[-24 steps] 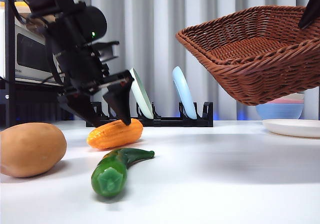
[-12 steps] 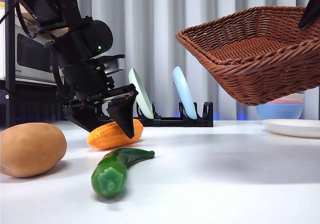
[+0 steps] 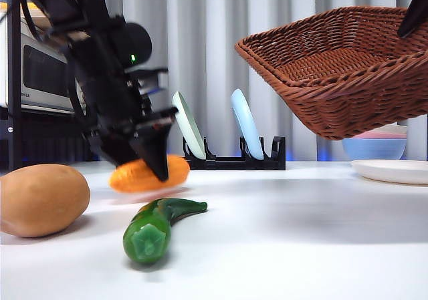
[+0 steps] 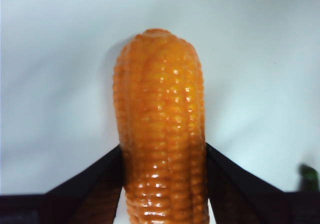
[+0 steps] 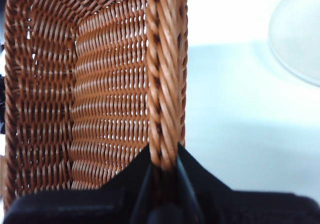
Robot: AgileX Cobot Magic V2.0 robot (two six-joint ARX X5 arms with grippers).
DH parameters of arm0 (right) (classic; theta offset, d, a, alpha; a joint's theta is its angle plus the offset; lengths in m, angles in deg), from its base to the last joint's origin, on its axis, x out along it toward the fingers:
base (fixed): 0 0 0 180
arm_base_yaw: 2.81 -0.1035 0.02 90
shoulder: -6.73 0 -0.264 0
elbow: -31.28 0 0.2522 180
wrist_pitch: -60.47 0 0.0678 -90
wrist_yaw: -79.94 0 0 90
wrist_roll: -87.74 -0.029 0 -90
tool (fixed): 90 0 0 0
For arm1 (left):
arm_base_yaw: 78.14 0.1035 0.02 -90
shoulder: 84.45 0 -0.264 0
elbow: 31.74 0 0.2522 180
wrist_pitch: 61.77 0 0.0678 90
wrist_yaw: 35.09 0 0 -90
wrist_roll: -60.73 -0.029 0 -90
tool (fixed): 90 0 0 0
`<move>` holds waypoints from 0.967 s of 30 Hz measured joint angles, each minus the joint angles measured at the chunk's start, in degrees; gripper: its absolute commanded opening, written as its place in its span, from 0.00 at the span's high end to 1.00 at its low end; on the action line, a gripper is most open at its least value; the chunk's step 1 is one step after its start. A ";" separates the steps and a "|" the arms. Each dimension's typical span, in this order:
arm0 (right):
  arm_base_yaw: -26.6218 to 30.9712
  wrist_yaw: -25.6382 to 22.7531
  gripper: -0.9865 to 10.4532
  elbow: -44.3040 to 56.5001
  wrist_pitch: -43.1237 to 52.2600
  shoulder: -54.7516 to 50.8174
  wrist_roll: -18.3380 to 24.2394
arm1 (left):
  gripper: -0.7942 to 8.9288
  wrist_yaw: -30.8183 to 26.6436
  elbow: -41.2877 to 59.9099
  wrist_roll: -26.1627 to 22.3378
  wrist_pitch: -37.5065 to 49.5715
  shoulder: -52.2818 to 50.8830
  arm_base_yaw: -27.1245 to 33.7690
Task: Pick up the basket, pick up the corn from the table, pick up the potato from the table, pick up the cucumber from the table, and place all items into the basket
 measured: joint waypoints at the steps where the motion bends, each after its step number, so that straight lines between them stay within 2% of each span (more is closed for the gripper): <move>1: 0.00 0.00 0.93 0.00 0.57 0.31 0.00 | 0.93 -0.09 0.00 -0.11 -0.42 -1.38 0.00; 7: -0.61 0.00 0.93 0.00 3.65 4.39 -0.83 | 0.93 -0.02 -0.26 0.37 -0.15 -16.04 -0.02; 11: -2.21 0.02 0.93 0.00 5.79 8.92 -2.32 | 0.93 1.38 -0.44 3.06 0.28 -26.08 -0.87; 15: -5.14 -0.02 0.93 0.00 9.29 13.57 -5.31 | 0.93 3.28 -0.46 5.97 0.26 -32.89 -4.17; 18: -8.02 0.59 0.93 0.00 12.57 16.63 -8.15 | 0.93 3.28 -0.76 8.39 0.37 -34.21 -7.54; 20: -9.77 2.62 0.93 0.00 14.38 18.14 -9.70 | 0.93 2.56 -0.76 9.97 0.28 -33.53 -9.75; 22: -11.61 4.57 0.93 0.00 16.04 19.06 -11.23 | 0.93 -0.02 -0.76 11.41 0.17 -31.95 -12.11; 26: -14.69 5.07 0.92 0.00 19.32 19.12 -13.38 | 0.93 -6.47 -0.74 12.87 -0.09 -28.44 -16.35; 29: -15.96 6.23 0.92 0.00 20.63 19.12 -14.62 | 0.93 -9.27 -0.74 13.66 -0.11 -25.68 -18.60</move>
